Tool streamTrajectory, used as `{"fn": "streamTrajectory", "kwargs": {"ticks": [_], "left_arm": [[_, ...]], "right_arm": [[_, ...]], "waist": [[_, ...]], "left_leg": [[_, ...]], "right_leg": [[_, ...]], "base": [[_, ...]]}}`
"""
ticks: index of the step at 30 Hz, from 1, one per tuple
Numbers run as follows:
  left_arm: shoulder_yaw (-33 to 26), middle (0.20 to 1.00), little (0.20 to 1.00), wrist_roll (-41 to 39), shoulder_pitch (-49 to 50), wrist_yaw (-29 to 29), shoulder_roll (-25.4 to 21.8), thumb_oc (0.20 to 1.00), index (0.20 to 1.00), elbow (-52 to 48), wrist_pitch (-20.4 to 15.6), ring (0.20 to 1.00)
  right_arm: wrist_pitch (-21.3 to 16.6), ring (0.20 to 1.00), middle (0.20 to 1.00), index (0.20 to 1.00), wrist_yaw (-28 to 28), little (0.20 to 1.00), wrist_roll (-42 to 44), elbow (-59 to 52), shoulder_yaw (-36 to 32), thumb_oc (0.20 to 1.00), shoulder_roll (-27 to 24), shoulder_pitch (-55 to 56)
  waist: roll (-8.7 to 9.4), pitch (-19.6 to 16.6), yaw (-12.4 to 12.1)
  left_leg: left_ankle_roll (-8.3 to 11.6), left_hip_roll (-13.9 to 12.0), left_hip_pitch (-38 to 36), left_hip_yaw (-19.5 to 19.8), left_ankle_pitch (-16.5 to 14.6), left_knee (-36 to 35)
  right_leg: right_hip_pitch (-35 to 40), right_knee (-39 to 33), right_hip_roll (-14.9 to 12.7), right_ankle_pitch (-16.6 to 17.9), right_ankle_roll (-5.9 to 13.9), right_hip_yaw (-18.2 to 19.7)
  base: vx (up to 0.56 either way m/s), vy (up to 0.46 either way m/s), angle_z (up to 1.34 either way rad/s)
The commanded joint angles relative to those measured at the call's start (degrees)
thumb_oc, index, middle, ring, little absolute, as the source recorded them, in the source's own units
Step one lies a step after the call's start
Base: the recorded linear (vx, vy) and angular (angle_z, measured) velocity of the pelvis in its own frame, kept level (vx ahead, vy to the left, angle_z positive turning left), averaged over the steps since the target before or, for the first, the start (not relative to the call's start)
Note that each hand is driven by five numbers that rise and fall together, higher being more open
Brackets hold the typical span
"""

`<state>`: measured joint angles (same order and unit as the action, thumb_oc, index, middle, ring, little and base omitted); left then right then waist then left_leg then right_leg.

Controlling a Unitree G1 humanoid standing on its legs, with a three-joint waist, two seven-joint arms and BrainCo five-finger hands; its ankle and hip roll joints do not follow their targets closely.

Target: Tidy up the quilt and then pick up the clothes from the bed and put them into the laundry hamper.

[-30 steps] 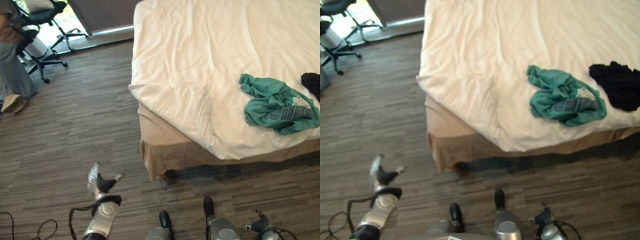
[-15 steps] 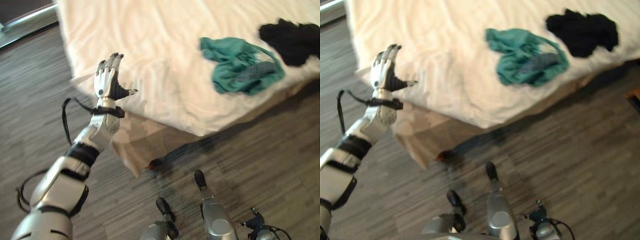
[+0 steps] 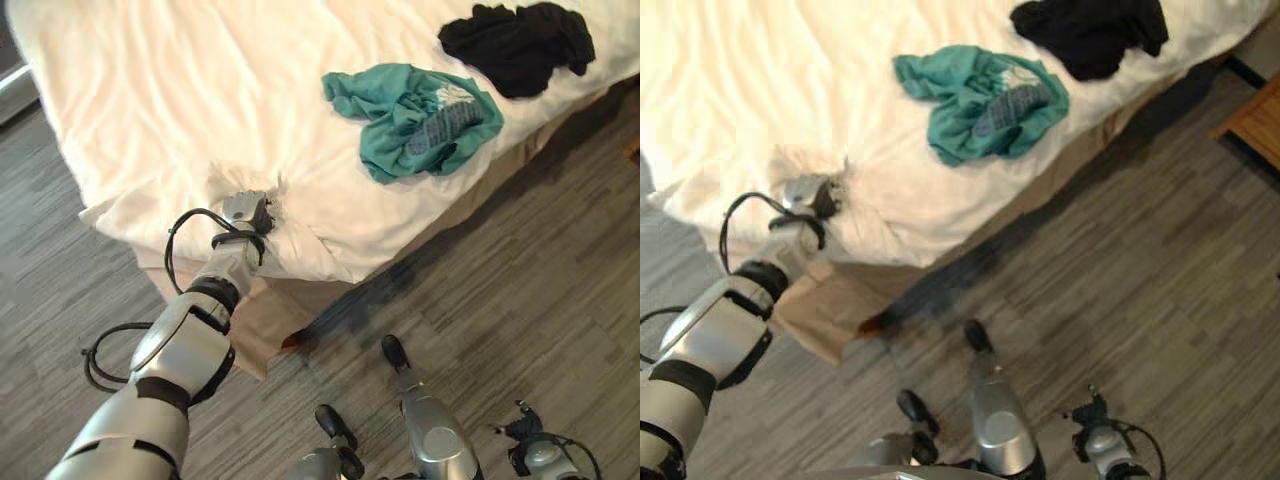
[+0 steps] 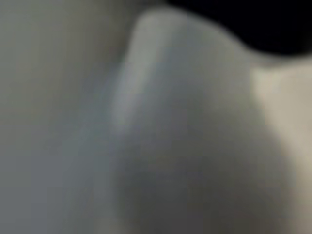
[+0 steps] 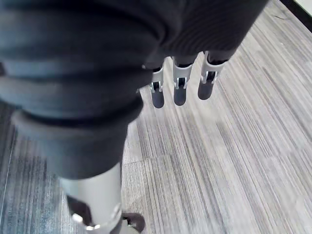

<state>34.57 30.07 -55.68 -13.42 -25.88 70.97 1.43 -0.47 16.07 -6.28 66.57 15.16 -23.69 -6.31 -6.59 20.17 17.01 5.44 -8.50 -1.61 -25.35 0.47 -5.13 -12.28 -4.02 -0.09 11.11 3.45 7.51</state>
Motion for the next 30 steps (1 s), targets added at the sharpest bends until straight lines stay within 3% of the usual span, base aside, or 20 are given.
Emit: {"fn": "streamTrajectory", "kwargs": {"ticks": [1, 3, 4, 5, 7, 8, 9, 12, 13, 14, 15, 18, 19, 22, 23, 24, 26, 27, 30], "left_arm": [[-4.0, 0.200, 0.200, 2.4, 6.7, 3.8, -3.0, 0.200, 0.200, 6.9, 2.8, 0.200], [-7.0, 0.200, 0.200, 1.8, 12.6, 4.1, -5.8, 0.200, 0.200, 2.6, 2.5, 0.200], [-7.0, 0.272, 0.272, 1.8, 12.6, 4.1, -5.8, 0.272, 0.272, 2.6, 2.5, 0.272], [-8.7, 1.000, 1.000, 1.5, 17.2, 3.9, -8.1, 1.000, 1.000, -1.1, 2.0, 1.000], [-14.0, 1.000, 1.000, -0.1, 31.0, 5.3, -12.3, 1.000, 1.000, -10.7, -0.1, 1.000], [-14.1, 1.000, 1.000, -0.1, 31.3, 5.4, -12.3, 1.000, 1.000, -10.9, -0.1, 1.000], [-18.4, 1.000, 1.000, -3.3, 39.8, 5.7, -12.3, 1.000, 1.000, -13.9, -1.1, 1.000], [-21.8, 1.000, 1.000, -9.6, 48.5, 6.1, -7.5, 1.000, 1.000, -14.6, -2.2, 1.000], [-21.8, 1.000, 1.000, -9.6, 48.5, 6.1, -7.5, 1.000, 1.000, -14.6, -2.2, 1.000], [-23.3, 1.000, 1.000, -14.6, 52.2, 6.8, -3.0, 1.000, 1.000, -11.3, -2.5, 1.000], [-22.8, 1.000, 1.000, -14.8, 52.8, 6.8, -1.1, 1.000, 1.000, -8.2, -2.2, 1.000], [-20.4, 1.000, 1.000, -12.7, 53.7, 4.5, 2.9, 1.000, 1.000, -2.2, -1.1, 1.000], [-19.0, 1.000, 1.000, -13.3, 53.0, 1.3, 4.4, 1.000, 1.000, -1.8, -0.8, 1.000], [-18.4, 1.000, 1.000, -13.5, 53.0, 0.6, 5.0, 1.000, 1.000, -1.9, -1.1, 1.000], [-15.3, 1.000, 1.000, -13.6, 52.6, 0.0, 5.7, 1.000, 1.000, -2.0, -1.6, 1.000], [-14.4, 1.000, 1.000, -13.9, 51.7, -0.5, 5.9, 1.000, 1.000, -1.8, -1.8, 1.000], [-13.2, 1.000, 1.000, -14.5, 50.6, -1.8, 6.0, 1.000, 1.000, -2.3, -2.3, 1.000], [-11.8, 1.000, 1.000, -16.9, 48.3, -3.2, 6.7, 1.000, 1.000, -3.3, -3.0, 1.000], [-10.2, 1.000, 1.000, -18.9, 45.5, -4.6, 7.8, 1.000, 1.000, -4.3, -3.4, 1.000]], "right_arm": [[1.6, 1.000, 1.000, 1.000, 1.0, 1.000, -8.9, 1.3, 2.3, 1.000, -3.8, 1.0], [2.1, 1.000, 1.000, 1.000, 1.4, 1.000, -11.3, -7.8, 0.5, 1.000, -8.2, 1.7], [2.1, 1.000, 1.000, 1.000, 1.4, 1.000, -11.3, -7.8, 0.5, 1.000, -8.2, 1.7], [1.8, 1.000, 1.000, 1.000, 1.3, 1.000, -10.5, -14.7, -1.7, 1.000, -10.1, 1.8], [0.7, 1.000, 1.000, 1.000, -0.3, 1.000, -9.8, -31.3, -6.2, 1.000, -13.3, 4.2], [0.9, 1.000, 1.000, 1.000, -0.4, 1.000, -9.8, -31.5, -6.2, 1.000, -13.4, 4.3], [-0.7, 1.000, 1.000, 1.000, -1.2, 1.000, -9.2, -39.8, -7.8, 1.000, -14.1, 4.4], [-1.4, 1.000, 1.000, 1.000, -0.2, 1.000, -8.5, -45.6, -6.3, 1.000, -13.6, -4.3], [-1.4, 1.000, 1.000, 1.000, -0.2, 1.000, -8.5, -45.6, -6.2, 1.000, -13.6, -4.3], [-1.4, 0.906, 0.906, 0.906, -0.1, 0.906, -8.8, -49.6, -3.3, 0.906, -13.8, -13.6], [-1.2, 0.200, 0.200, 0.200, -0.2, 0.200, -9.1, -49.8, -0.2, 0.200, -13.7, -19.8], [-1.3, 0.200, 0.200, 0.200, 0.1, 0.200, -8.3, -49.9, 6.6, 0.200, -11.2, -35.0], [-1.0, 0.200, 0.200, 0.200, 1.8, 0.200, -7.5, -46.0, 10.8, 0.200, -11.2, -46.9], [-0.7, 0.200, 0.200, 0.200, 2.3, 0.200, -6.9, -43.3, 12.6, 0.200, -11.5, -52.0], [0.0, 0.200, 0.200, 0.200, 2.8, 0.200, -4.4, -34.3, 15.8, 0.200, -7.5, -59.6], [0.3, 0.200, 0.200, 0.200, 2.8, 0.200, -4.1, -29.2, 17.6, 0.200, -6.3, -63.0], [0.3, 0.200, 0.200, 0.200, 2.4, 0.200, -3.5, -24.9, 19.1, 0.200, -3.9, -64.2], [0.3, 0.200, 0.200, 0.200, 0.8, 0.200, 0.1, -17.8, 19.5, 0.200, -1.4, -63.6], [0.6, 0.200, 0.200, 0.200, -1.4, 0.200, 5.8, -11.5, 18.3, 0.200, 2.1, -60.6]], "waist": [[3.33, -2.9, -2.1], [3.24, -3.8, -4.0], [3.24, -3.8, -4.0], [3.37, -4.0, -5.0], [3.66, -4.9, -6.4], [3.64, -5.1, -6.4], [3.96, -5.7, -7.7], [4.53, -5.7, -10.8], [4.52, -5.7, -10.8], [5.19, -4.7, -12.9], [5.42, -4.5, -13.8], [6.06, -2.7, -16.9], [6.27, -0.9, -19.7], [6.30, -0.5, -20.8], [6.22, 0.9, -23.2], [6.07, 1.3, -24.1], [5.80, 2.1, -25.0], [5.10, 3.4, -26.2], [3.97, 4.7, -27.0]], "left_leg": [[2.14, -1.3, -4.0, 1.5, -2.0, 1.8], [2.06, -1.2, -5.6, 2.9, -2.4, 1.4], [2.06, -1.2, -5.6, 2.9, -2.4, 1.4], [2.04, -1.1, -6.1, 3.4, -2.5, 1.1], [1.84, -0.8, -7.2, 4.3, -2.8, 0.8], [1.88, -0.9, -7.1, 4.2, -2.6, 0.8], [1.53, -0.6, -7.4, 5.0, -2.8, 0.8], [0.84, -0.2, -6.3, 6.6, -2.7, 0.7], [0.85, -0.2, -6.2, 6.6, -2.6, 0.7], [0.37, 0.0, -5.4, 7.9, -2.8, 0.7], [0.16, 0.1, -4.7, 8.3, -2.6, 0.7], [-0.11, 0.6, -2.0, 10.1, -2.2, 1.3], [-0.04, 1.0, 0.9, 12.3, -1.2, 1.5], [-0.01, 1.1, 2.5, 13.2, -0.6, 1.5], [0.19, 1.2, 5.2, 14.5, 0.2, 1.9], [0.37, 1.2, 6.3, 15.1, 0.6, 2.0], [0.53, 1.2, 7.5, 15.7, 1.0, 2.1], [0.96, 1.2, 9.4, 16.8, 1.9, 2.0], [1.32, 1.2, 11.1, 17.8, 2.9, 1.7]], "right_leg": [[1.1, 10.5, -4.4, -15.8, 6.32, -1.6], [3.7, 10.5, -4.7, -16.5, 6.25, -2.9], [3.7, 10.5, -4.7, -16.5, 6.25, -2.9], [4.8, 10.2, -5.0, -16.6, 6.28, -3.5], [7.0, 9.6, -5.5, -16.8, 6.20, -4.6], [6.9, 9.5, -5.5, -16.6, 6.13, -4.5], [8.0, 9.0, -5.9, -16.6, 6.13, -5.2], [7.6, 8.9, -6.5, -16.3, 6.01, -6.2], [7.6, 8.9, -6.5, -16.2, 6.00, -6.2], [7.1, 9.1, -6.9, -16.3, 5.84, -6.8], [6.6, 8.9, -7.0, -15.9, 5.65, -6.9], [5.6, 9.0, -7.9, -15.5, 5.49, -8.0], [4.0, 9.3, -8.5, -15.3, 5.48, -9.5], [3.0, 9.3, -8.7, -14.9, 5.41, -10.1], [1.5, 9.5, -9.1, -14.6, 5.44, -11.3], [1.1, 9.5, -9.4, -14.5, 5.46, -12.2], [0.5, 9.7, -9.7, -14.3, 5.58, -12.9], [-0.5, 10.1, -10.2, -14.2, 5.81, -14.5], [-1.6, 10.6, -10.7, -14.2, 6.00, -16.3]], "base": [[0.06, 0.004, 0.24], [0.04, 0.002, 0.25], [0.00, 0.013, 0.33], [0.01, 0.022, 0.43], [0.02, 0.052, 0.31], [0.02, 0.062, 0.27], [0.01, 0.040, 0.34], [-0.07, 0.032, 0.27], [-0.14, 0.019, 0.28], [-0.12, 0.042, 0.13], [-0.15, 0.063, 0.16], [-0.16, 0.027, 0.48], [-0.23, -0.010, 0.37], [-0.14, -0.038, 0.75], [-0.12, -0.039, 0.96], [-0.16, -0.049, 0.65], [-0.09, -0.036, 0.28], [-0.07, -0.037, 0.50], [-0.09, -0.028, 0.65]]}}
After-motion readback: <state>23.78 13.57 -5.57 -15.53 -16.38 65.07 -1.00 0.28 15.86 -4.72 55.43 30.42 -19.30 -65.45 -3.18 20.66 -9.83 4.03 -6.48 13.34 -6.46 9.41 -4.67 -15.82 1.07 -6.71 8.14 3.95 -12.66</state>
